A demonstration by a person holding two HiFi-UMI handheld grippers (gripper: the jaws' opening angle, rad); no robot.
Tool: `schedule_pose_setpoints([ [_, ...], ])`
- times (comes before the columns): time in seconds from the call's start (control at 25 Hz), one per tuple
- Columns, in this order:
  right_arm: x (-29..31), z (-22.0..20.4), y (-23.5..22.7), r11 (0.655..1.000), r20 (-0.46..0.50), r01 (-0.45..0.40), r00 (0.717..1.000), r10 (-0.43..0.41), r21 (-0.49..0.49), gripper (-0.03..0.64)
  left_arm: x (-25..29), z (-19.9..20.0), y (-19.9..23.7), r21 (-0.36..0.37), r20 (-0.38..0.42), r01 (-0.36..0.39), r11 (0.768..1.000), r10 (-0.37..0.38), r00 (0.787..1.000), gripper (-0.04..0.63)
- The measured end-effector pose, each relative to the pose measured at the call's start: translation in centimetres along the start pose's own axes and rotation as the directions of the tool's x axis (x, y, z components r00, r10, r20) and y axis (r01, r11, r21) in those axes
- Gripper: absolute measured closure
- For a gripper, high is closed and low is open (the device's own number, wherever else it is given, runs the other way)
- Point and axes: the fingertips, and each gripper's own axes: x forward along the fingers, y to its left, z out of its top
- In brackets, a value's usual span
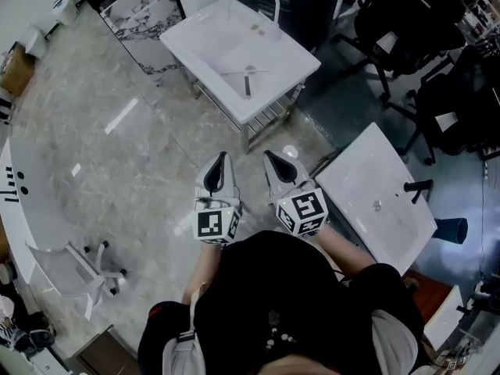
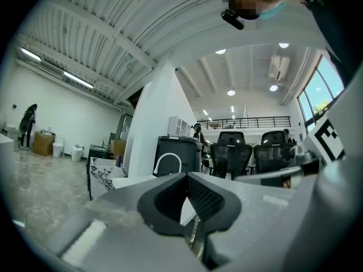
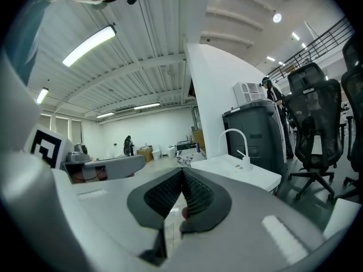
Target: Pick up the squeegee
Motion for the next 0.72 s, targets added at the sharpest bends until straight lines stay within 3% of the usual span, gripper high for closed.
schedule_pose_setpoints([
  [0.36, 5.2, 1.9, -0.6, 0.996, 0.02, 0.083, 0.996, -0.083, -0.016, 0.615, 4.8, 1.5, 4.0, -0.001, 0.011, 0.087, 0.996, -0.087, 0.996, 0.594],
  [0.72, 8.6, 1.8, -0.3, 0.989, 0.017, 0.146, 0.989, -0.146, -0.016, 0.615, 7.4, 0.9, 7.5, 0.001, -0.027, 0.145, 0.989, -0.145, 0.989, 0.594],
])
